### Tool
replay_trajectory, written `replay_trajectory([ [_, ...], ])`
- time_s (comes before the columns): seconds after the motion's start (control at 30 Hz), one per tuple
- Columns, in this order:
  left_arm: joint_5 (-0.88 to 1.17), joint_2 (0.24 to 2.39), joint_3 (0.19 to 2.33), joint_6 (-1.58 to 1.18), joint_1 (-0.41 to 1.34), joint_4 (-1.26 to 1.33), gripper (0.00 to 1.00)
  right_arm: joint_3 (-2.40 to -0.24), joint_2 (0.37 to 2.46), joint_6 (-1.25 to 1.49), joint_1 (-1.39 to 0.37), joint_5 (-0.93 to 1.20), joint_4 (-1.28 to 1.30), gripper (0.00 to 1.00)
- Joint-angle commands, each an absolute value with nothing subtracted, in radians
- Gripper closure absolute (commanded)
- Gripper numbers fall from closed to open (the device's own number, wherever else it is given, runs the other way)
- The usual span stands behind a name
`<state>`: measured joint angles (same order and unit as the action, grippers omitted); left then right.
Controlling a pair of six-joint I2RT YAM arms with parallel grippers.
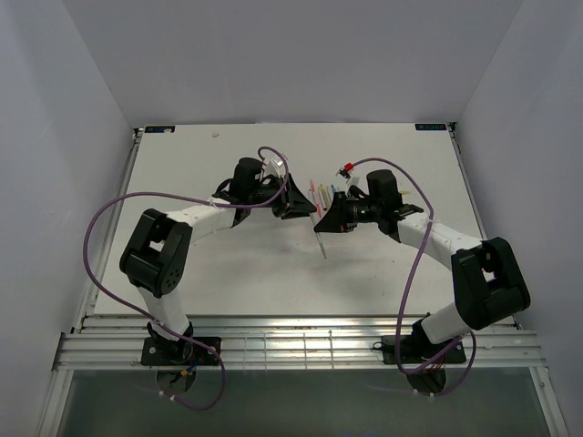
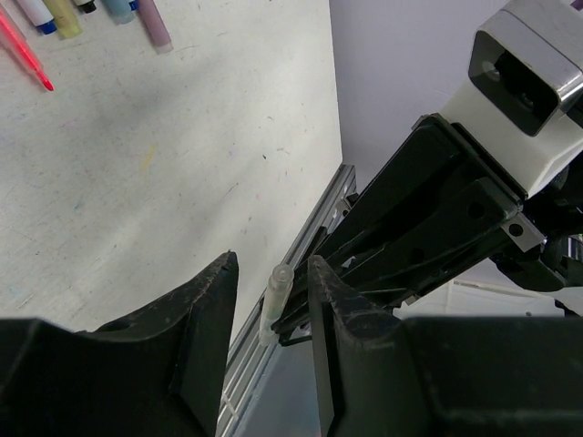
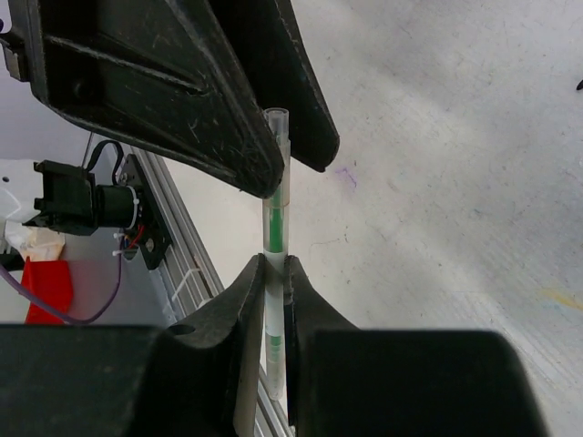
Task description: Open the pen caps
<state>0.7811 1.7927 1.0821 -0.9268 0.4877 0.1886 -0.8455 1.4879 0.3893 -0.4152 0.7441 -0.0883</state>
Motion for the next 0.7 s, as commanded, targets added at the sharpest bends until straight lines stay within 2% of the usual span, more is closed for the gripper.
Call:
replay_trajectory([
  [0.0, 0.770, 1.779, 1.117, -0.930, 0.499, 0.202, 0.54, -0.884, 1.499, 0.406, -0.426, 0.756, -0.143, 0.92],
  [0.17, 0.770, 1.776, 1.103, -0.930, 0.503, 0.203, 0.67, -0.876, 1.491, 0.422, -0.428, 0.736, -0.161, 0.92],
  [0.37, 0.770, 1.764, 1.091, -0.930, 0.505, 0.201, 0.72, -0.868, 1.491, 0.462, -0.428, 0.715, -0.192, 0.92],
  [0.5, 0.769, 1.758, 1.089, -0.933, 0.506, 0.202, 0.89, -0.870, 1.494, 0.485, -0.428, 0.709, -0.210, 0.92],
  [0.53, 0.770, 1.758, 1.089, -0.934, 0.506, 0.202, 0.97, -0.871, 1.496, 0.489, -0.428, 0.709, -0.210, 0.92],
  [0.57, 0.772, 1.759, 1.088, -0.939, 0.506, 0.202, 1.00, -0.871, 1.497, 0.491, -0.429, 0.712, -0.210, 0.90],
  [0.6, 0.772, 1.759, 1.091, -0.942, 0.506, 0.201, 1.00, -0.874, 1.499, 0.489, -0.431, 0.719, -0.207, 0.81],
  [0.67, 0.770, 1.759, 1.091, -0.943, 0.506, 0.202, 1.00, -0.880, 1.505, 0.482, -0.433, 0.722, -0.189, 0.73],
])
